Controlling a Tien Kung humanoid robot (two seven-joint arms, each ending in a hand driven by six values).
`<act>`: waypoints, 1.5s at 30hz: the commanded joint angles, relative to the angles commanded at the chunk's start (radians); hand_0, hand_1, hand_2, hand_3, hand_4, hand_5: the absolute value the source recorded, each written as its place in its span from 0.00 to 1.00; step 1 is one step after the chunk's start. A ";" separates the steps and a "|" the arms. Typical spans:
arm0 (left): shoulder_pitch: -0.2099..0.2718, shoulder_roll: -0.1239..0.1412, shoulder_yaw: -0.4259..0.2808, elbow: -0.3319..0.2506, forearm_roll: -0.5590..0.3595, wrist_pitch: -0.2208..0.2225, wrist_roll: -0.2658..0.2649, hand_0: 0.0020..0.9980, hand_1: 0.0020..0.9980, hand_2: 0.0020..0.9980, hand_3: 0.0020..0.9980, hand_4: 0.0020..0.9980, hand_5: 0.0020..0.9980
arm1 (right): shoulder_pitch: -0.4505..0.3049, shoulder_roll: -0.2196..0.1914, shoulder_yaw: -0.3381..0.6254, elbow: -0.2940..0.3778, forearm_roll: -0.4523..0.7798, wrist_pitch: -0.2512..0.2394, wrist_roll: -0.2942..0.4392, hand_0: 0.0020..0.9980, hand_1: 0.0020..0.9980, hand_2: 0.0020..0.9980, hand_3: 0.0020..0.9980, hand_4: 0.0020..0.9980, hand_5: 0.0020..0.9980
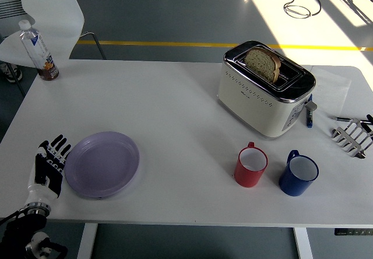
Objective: Push plate across desktop,pick up the break from the machine,place the break in the plate
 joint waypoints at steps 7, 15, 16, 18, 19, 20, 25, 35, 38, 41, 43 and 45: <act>0.005 0.000 0.031 -0.002 -0.026 -0.004 -0.004 0.88 0.88 0.89 0.79 0.51 1.00 | 0.001 0.001 -0.001 -0.001 0.001 0.000 0.000 0.74 0.70 0.70 0.69 0.48 0.60; 0.017 0.000 0.075 -0.012 -0.063 -0.007 -0.012 0.88 0.87 0.89 0.78 0.51 1.00 | 0.001 0.002 -0.004 -0.002 0.001 0.000 0.000 0.74 0.70 0.70 0.69 0.48 0.60; 0.018 0.000 0.079 -0.012 -0.067 -0.008 -0.012 0.88 0.87 0.89 0.78 0.51 1.00 | 0.001 0.002 -0.004 -0.002 0.001 0.000 0.000 0.74 0.70 0.70 0.69 0.48 0.60; 0.022 0.000 0.098 -0.015 -0.084 -0.009 -0.013 0.87 0.87 0.89 0.78 0.51 1.00 | 0.001 0.002 -0.006 -0.002 0.001 0.000 0.000 0.74 0.70 0.70 0.69 0.48 0.60; 0.023 0.000 0.104 -0.017 -0.088 -0.009 -0.014 0.87 0.87 0.89 0.78 0.51 1.00 | 0.001 0.002 -0.007 -0.002 0.001 0.000 0.000 0.74 0.70 0.70 0.69 0.48 0.60; 0.024 0.000 0.110 -0.019 -0.093 -0.009 -0.014 0.87 0.87 0.89 0.78 0.51 1.00 | 0.002 0.002 -0.007 -0.003 0.001 0.000 0.000 0.74 0.70 0.70 0.69 0.48 0.60; 0.028 0.000 0.133 -0.031 -0.114 -0.012 -0.017 0.87 0.87 0.89 0.78 0.50 1.00 | 0.003 0.003 -0.009 -0.005 0.001 0.001 0.000 0.74 0.70 0.70 0.69 0.48 0.60; 0.027 0.000 0.186 -0.054 -0.154 -0.013 -0.022 0.87 0.87 0.88 0.78 0.50 1.00 | 0.003 0.003 -0.011 -0.007 0.003 0.001 0.001 0.74 0.70 0.70 0.69 0.48 0.60; 0.028 0.000 0.209 -0.058 -0.164 -0.013 -0.022 0.87 0.87 0.88 0.78 0.50 1.00 | 0.006 0.001 -0.012 -0.006 0.014 0.004 0.001 0.74 0.70 0.70 0.69 0.48 0.60; 0.029 0.000 0.236 -0.065 -0.175 -0.013 -0.021 0.87 0.87 0.88 0.78 0.50 1.00 | 0.008 0.001 -0.012 -0.006 0.023 0.008 0.001 0.74 0.70 0.70 0.69 0.48 0.60; 0.030 0.000 0.249 -0.070 -0.181 -0.014 -0.021 0.87 0.87 0.88 0.77 0.50 1.00 | 0.008 0.002 -0.012 -0.006 0.023 0.008 0.001 0.74 0.70 0.70 0.69 0.48 0.60; 0.031 0.000 0.267 -0.078 -0.192 -0.015 -0.021 0.87 0.87 0.88 0.77 0.50 1.00 | 0.007 0.001 -0.014 -0.006 0.022 0.009 0.001 0.74 0.70 0.70 0.69 0.48 0.60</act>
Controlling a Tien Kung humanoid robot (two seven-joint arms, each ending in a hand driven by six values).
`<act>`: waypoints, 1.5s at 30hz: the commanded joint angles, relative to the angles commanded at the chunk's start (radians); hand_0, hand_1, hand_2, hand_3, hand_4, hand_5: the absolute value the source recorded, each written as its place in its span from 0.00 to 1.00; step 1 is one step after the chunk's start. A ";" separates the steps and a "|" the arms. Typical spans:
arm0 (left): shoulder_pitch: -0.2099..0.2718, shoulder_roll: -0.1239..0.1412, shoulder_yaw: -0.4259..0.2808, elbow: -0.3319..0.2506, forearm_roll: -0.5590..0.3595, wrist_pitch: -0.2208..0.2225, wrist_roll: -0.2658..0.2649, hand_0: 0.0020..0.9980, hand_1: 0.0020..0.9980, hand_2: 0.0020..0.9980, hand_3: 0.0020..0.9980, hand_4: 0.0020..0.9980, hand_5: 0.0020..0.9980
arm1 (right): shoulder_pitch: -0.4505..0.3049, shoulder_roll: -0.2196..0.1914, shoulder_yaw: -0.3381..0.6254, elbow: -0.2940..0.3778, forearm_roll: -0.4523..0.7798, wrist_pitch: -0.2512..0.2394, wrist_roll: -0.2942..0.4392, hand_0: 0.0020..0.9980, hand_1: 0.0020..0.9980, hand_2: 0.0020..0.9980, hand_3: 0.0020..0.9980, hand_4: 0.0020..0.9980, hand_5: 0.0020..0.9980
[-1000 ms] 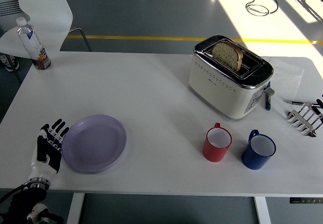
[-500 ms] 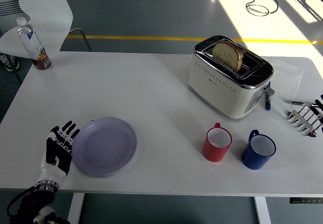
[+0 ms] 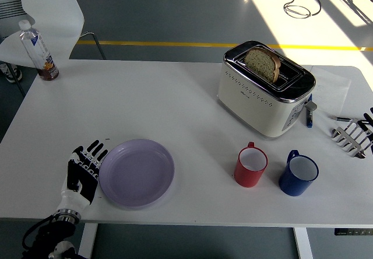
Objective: Push plate across desktop,pick up the break from the machine,place the break in the plate
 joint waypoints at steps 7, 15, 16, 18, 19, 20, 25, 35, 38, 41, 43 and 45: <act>0.000 0.000 0.031 -0.018 -0.012 -0.003 0.000 0.87 0.87 0.88 0.77 0.50 1.00 | 0.000 0.000 -0.002 -0.001 0.001 0.000 0.000 0.74 0.70 0.70 0.69 0.48 0.59; -0.003 0.000 0.051 -0.020 -0.040 -0.020 0.007 0.86 0.86 0.87 0.77 0.50 1.00 | 0.000 0.000 -0.001 -0.001 0.001 0.000 0.001 0.74 0.70 0.70 0.69 0.48 0.60; -0.003 0.000 0.054 -0.020 -0.044 -0.023 0.008 0.86 0.86 0.87 0.77 0.50 1.00 | 0.000 0.000 -0.001 -0.001 0.001 0.000 0.001 0.74 0.70 0.70 0.69 0.48 0.60; -0.006 0.000 0.062 -0.018 -0.055 -0.038 0.015 0.86 0.86 0.87 0.77 0.50 1.00 | -0.001 0.000 -0.001 -0.001 0.001 0.000 0.001 0.74 0.70 0.70 0.69 0.48 0.60; -0.006 0.000 0.065 -0.017 -0.059 -0.043 0.018 0.86 0.86 0.87 0.77 0.50 1.00 | -0.001 0.000 -0.001 -0.001 0.001 -0.001 0.001 0.74 0.70 0.70 0.69 0.48 0.60; -0.008 0.000 0.069 -0.017 -0.064 -0.050 0.022 0.86 0.86 0.87 0.77 0.50 1.00 | -0.001 0.000 0.000 0.000 0.002 -0.001 0.001 0.74 0.70 0.70 0.69 0.48 0.60; -0.019 0.000 0.092 -0.009 -0.090 -0.084 0.052 0.86 0.85 0.84 0.75 0.50 1.00 | 0.001 0.001 0.002 0.005 0.005 0.000 0.000 0.74 0.70 0.70 0.69 0.48 0.60; -0.060 0.000 0.152 0.022 -0.124 -0.112 0.072 0.84 0.84 0.83 0.75 0.49 1.00 | 0.001 0.001 0.003 0.006 0.010 0.002 0.000 0.74 0.70 0.70 0.69 0.48 0.60; -0.073 0.000 0.174 0.023 -0.125 -0.116 0.074 0.84 0.84 0.83 0.75 0.49 1.00 | 0.002 0.002 0.004 0.006 0.010 0.002 0.000 0.74 0.70 0.70 0.69 0.48 0.60; -0.081 0.000 0.186 0.021 -0.130 -0.118 0.075 0.84 0.84 0.83 0.74 0.49 1.00 | 0.002 0.002 0.007 0.006 0.010 0.002 0.000 0.74 0.70 0.70 0.69 0.48 0.60; -0.083 0.000 0.188 0.021 -0.131 -0.119 0.075 0.84 0.84 0.83 0.74 0.49 1.00 | 0.002 0.001 0.008 0.007 0.010 0.002 0.001 0.74 0.70 0.70 0.69 0.48 0.60; -0.086 0.000 0.193 0.021 -0.136 -0.120 0.076 0.84 0.84 0.82 0.74 0.49 1.00 | 0.001 0.001 0.010 0.007 0.010 0.001 0.001 0.74 0.70 0.70 0.69 0.48 0.60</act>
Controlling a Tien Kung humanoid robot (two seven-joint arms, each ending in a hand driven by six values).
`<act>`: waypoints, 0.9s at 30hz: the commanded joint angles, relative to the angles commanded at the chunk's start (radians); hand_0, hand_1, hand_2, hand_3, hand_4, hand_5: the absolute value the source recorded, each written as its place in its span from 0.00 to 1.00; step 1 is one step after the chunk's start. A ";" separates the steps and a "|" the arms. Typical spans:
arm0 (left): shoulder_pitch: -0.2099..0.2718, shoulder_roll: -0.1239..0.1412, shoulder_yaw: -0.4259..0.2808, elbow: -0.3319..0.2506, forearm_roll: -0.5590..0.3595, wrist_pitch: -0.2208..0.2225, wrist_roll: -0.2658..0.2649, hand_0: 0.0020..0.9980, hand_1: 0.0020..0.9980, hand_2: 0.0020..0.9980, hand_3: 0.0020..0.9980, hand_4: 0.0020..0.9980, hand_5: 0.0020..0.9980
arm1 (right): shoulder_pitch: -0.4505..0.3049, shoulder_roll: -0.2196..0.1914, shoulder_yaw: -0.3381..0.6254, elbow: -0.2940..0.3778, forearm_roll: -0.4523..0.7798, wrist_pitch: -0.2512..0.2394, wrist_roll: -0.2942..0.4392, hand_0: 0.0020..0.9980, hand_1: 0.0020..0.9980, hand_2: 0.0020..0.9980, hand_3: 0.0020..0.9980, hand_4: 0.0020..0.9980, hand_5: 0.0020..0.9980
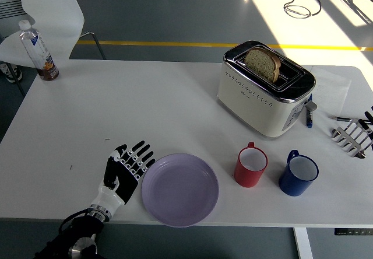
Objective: Push plate across desktop,pick up the break from the machine,place the break in the plate
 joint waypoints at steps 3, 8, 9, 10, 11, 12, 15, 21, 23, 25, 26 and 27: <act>-0.002 0.000 0.004 0.001 -0.001 0.000 -0.001 0.84 0.84 0.82 0.74 0.49 1.00 | 0.000 0.001 -0.001 0.000 0.000 0.000 0.000 0.74 0.70 0.70 0.69 0.48 0.60; 0.005 0.000 -0.017 -0.012 0.026 0.028 -0.018 0.83 0.84 0.82 0.74 0.49 1.00 | 0.000 0.002 -0.005 0.005 0.000 0.001 0.000 0.74 0.70 0.70 0.69 0.49 0.60; 0.009 0.000 -0.029 -0.018 0.036 0.042 -0.027 0.83 0.84 0.82 0.74 0.49 1.00 | -0.001 0.002 -0.006 0.010 0.000 0.001 0.000 0.74 0.70 0.70 0.69 0.49 0.60; 0.010 0.000 -0.033 -0.020 0.039 0.047 -0.030 0.83 0.84 0.82 0.74 0.49 1.00 | -0.001 0.002 -0.006 0.011 0.000 0.001 0.000 0.74 0.70 0.70 0.69 0.49 0.60; 0.012 0.000 -0.039 -0.023 0.043 0.052 -0.033 0.83 0.84 0.82 0.74 0.49 1.00 | -0.002 0.002 -0.007 0.015 0.000 0.000 0.000 0.74 0.70 0.70 0.69 0.49 0.60; 0.017 0.000 -0.058 -0.031 0.053 0.065 -0.041 0.83 0.83 0.83 0.74 0.49 1.00 | -0.004 0.001 -0.009 0.028 -0.002 -0.002 0.000 0.74 0.70 0.70 0.69 0.49 0.60; 0.030 0.000 -0.118 -0.053 0.080 0.099 -0.060 0.83 0.83 0.83 0.74 0.49 1.00 | -0.011 -0.004 -0.021 0.076 -0.025 -0.012 0.000 0.74 0.70 0.70 0.69 0.49 0.60; 0.046 0.000 -0.249 -0.093 0.125 0.157 -0.081 0.83 0.83 0.83 0.74 0.49 1.00 | 0.001 -0.043 -0.075 0.226 -0.138 -0.054 0.000 0.74 0.70 0.70 0.69 0.49 0.60; 0.049 0.000 -0.287 -0.103 0.133 0.161 -0.081 0.83 0.83 0.83 0.74 0.49 1.00 | 0.020 -0.076 -0.109 0.282 -0.199 -0.085 0.006 0.74 0.70 0.70 0.69 0.49 0.60; 0.051 0.000 -0.309 -0.109 0.137 0.164 -0.082 0.83 0.82 0.83 0.74 0.49 1.00 | 0.044 -0.112 -0.143 0.323 -0.257 -0.114 0.016 0.76 0.73 0.74 0.74 0.54 0.53; 0.051 0.000 -0.314 -0.110 0.138 0.165 -0.082 0.83 0.82 0.83 0.74 0.49 1.00 | 0.049 -0.119 -0.150 0.331 -0.269 -0.120 0.020 0.76 0.73 0.74 0.74 0.54 0.53; 0.050 0.000 -0.323 -0.111 0.140 0.167 -0.081 0.83 0.82 0.83 0.74 0.49 1.00 | 0.077 -0.150 -0.177 0.346 -0.309 -0.141 0.030 0.76 0.73 0.74 0.74 0.54 0.53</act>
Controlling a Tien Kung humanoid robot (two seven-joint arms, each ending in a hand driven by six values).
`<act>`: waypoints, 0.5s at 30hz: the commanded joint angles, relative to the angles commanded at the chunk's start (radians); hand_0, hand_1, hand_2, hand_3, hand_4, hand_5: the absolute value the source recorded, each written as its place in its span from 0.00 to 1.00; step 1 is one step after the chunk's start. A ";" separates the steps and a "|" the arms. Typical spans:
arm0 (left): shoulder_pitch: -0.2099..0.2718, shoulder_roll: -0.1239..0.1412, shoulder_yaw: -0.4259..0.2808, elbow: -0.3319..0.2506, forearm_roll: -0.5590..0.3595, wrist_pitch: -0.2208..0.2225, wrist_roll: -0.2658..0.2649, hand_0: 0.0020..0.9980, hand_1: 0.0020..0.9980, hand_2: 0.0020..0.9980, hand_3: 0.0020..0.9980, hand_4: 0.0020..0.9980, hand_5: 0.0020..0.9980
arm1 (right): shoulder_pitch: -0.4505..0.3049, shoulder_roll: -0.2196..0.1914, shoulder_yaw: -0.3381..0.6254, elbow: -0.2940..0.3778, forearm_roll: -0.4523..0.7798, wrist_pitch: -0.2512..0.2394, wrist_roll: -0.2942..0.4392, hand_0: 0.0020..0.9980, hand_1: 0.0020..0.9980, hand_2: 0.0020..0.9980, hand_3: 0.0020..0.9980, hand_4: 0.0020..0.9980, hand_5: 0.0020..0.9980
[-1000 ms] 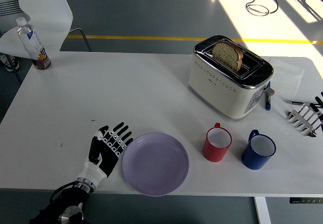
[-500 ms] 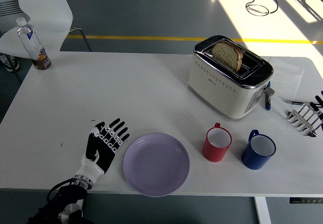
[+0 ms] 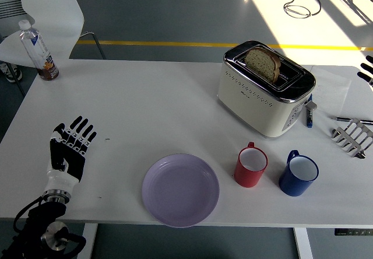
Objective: Push plate across desktop,pick up the break from the machine,place the break in the plate
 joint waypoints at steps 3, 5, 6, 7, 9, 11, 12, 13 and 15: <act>-0.001 0.000 -0.010 -0.001 0.002 0.002 0.003 0.82 0.82 0.82 0.73 0.49 1.00 | 0.108 -0.093 -0.091 -0.008 -0.120 -0.058 -0.018 0.82 0.81 0.84 0.86 0.74 0.43; -0.002 0.000 -0.006 -0.001 0.002 0.002 0.004 0.82 0.82 0.82 0.73 0.49 1.00 | 0.183 -0.144 -0.159 -0.040 -0.198 -0.081 -0.047 0.82 0.81 0.84 0.86 0.74 0.43; -0.003 0.000 -0.005 -0.001 0.002 0.002 0.004 0.82 0.82 0.82 0.73 0.49 1.00 | 0.223 -0.157 -0.184 -0.047 -0.244 -0.084 -0.052 0.82 0.81 0.84 0.86 0.74 0.43; -0.003 0.000 -0.003 -0.001 0.002 0.002 0.006 0.82 0.82 0.82 0.73 0.49 1.00 | 0.259 -0.174 -0.216 -0.071 -0.289 -0.075 -0.069 0.82 0.81 0.84 0.86 0.74 0.43; -0.006 0.000 0.006 0.000 0.004 0.010 0.007 0.83 0.81 0.82 0.73 0.49 1.00 | 0.342 -0.192 -0.291 -0.134 -0.374 -0.027 -0.107 0.88 0.87 0.92 1.00 0.80 0.26; -0.006 0.000 0.011 -0.001 0.005 0.012 0.007 0.83 0.81 0.82 0.73 0.49 1.00 | 0.418 -0.194 -0.348 -0.182 -0.452 0.012 -0.133 0.88 0.87 0.92 1.00 0.80 0.26; -0.003 0.000 0.011 -0.004 0.007 0.014 0.006 0.83 0.81 0.82 0.73 0.49 1.00 | 0.464 -0.190 -0.390 -0.223 -0.497 0.040 -0.154 0.88 0.87 0.92 1.00 0.80 0.26; -0.002 0.000 0.011 -0.005 0.007 0.015 0.006 0.83 0.81 0.82 0.73 0.49 1.00 | 0.502 -0.188 -0.423 -0.254 -0.536 0.050 -0.161 0.88 0.87 0.92 1.00 0.80 0.26; 0.005 0.000 0.008 -0.006 0.007 0.018 0.004 0.83 0.80 0.82 0.73 0.47 1.00 | 0.581 -0.173 -0.484 -0.312 -0.620 0.063 -0.174 0.85 0.82 0.82 0.97 0.81 0.22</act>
